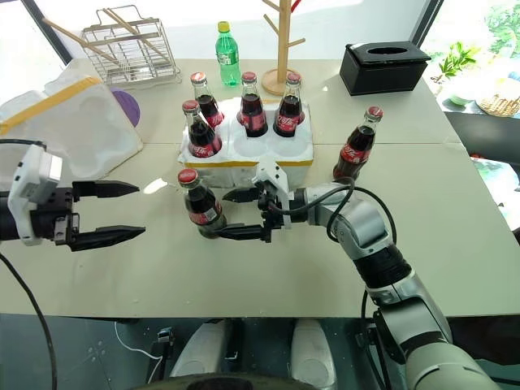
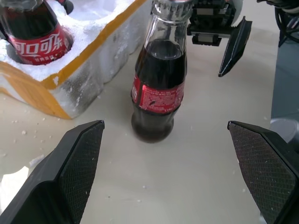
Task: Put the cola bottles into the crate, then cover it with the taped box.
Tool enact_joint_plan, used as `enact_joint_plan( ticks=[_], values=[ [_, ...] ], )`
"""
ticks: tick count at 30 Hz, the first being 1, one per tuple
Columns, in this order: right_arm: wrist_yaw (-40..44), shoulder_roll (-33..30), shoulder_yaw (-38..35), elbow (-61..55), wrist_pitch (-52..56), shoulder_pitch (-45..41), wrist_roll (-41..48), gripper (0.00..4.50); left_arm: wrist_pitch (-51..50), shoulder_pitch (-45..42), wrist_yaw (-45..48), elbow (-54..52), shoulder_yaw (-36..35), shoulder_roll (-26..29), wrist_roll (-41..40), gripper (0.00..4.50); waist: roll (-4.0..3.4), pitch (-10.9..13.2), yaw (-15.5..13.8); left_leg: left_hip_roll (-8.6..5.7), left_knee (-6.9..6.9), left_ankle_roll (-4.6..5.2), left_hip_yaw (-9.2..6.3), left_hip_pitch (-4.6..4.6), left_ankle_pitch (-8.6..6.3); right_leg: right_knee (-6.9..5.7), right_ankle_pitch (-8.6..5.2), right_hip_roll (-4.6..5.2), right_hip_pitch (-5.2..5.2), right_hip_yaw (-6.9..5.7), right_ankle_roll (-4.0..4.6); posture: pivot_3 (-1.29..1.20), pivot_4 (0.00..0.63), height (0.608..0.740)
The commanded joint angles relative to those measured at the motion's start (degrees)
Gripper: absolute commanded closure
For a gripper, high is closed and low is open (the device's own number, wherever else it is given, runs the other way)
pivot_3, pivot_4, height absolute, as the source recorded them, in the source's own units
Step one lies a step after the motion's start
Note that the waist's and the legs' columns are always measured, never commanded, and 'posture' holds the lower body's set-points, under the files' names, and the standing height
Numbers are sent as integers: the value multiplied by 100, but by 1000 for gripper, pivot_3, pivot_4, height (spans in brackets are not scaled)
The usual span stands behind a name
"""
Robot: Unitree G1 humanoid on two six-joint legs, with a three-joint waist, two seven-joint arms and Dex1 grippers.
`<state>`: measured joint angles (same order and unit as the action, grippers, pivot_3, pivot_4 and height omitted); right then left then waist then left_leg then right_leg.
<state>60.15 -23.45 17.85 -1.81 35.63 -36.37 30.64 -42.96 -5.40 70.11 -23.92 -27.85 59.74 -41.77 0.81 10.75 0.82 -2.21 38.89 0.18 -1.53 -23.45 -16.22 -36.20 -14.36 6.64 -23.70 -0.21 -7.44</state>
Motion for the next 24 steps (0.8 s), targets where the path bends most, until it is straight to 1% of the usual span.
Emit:
enact_joint_plan(
  ticks=[1, 6, 9, 14, 17, 20, 22, 24],
  values=[
    [155, 271, 58, -29, -39, -176, 11, 0, 49, -78, -70, -169, -217, 117, -179, 66, 0, 0, 8, 0, 0, 1, 0, 0, -1, 0, 0, 0, 0, 0, 0, 0, 150, 740],
    [-75, 868, 236, 465, -171, -383, -363, 0, 227, -173, -252, -62, -91, 45, -131, 66, -1, 0, 34, 2, -5, -1, 0, 0, 0, -2, 0, -7, -7, 0, 0, 0, 150, 740],
    [-133, 1062, 249, 713, -302, -435, -568, 0, 222, -255, -336, -48, -51, 25, -216, 66, -2, 0, 29, 3, -10, -9, 2, 0, 5, -4, 2, -9, -13, 0, 3, 0, 150, 740],
    [-514, 1407, 131, 1310, -573, -636, -945, 0, 275, -346, -484, -11, 15, -24, -197, 66, -2, 0, 33, 2, -10, -18, 2, 0, 11, -5, 8, -10, -36, 0, 11, 0, 150, 740],
    [-562, 1530, 54, 1518, -650, -707, -1013, 0, 284, -351, -527, -8, 21, -41, -229, 66, -2, 0, 34, 3, -14, -28, 3, 0, 16, -10, 8, -12, -42, 0, 12, 0, 150, 740],
    [-368, 1574, -121, 1359, -501, -694, -749, 859, 267, -316, -578, -56, 36, -85, -281, 0, -2, 0, 32, 3, -21, -32, 3, 0, 19, -12, 8, -12, -41, 0, 13, 0, 150, 740],
    [-254, 1557, -174, 1167, -395, -663, -620, 1711, 261, -281, -595, -78, 34, -104, -297, 0, -2, 0, 31, 3, -25, -33, 4, 0, 19, -13, 10, -12, -38, 0, 15, 0, 150, 740],
    [-154, 1515, -283, 875, -181, -623, -411, 1670, 252, -234, -598, -90, 27, -121, -332, 0, -3, 0, 29, 3, -27, -33, 3, -4, 19, -14, 10, -12, -38, 0, 15, 0, 150, 740]
  ],
)
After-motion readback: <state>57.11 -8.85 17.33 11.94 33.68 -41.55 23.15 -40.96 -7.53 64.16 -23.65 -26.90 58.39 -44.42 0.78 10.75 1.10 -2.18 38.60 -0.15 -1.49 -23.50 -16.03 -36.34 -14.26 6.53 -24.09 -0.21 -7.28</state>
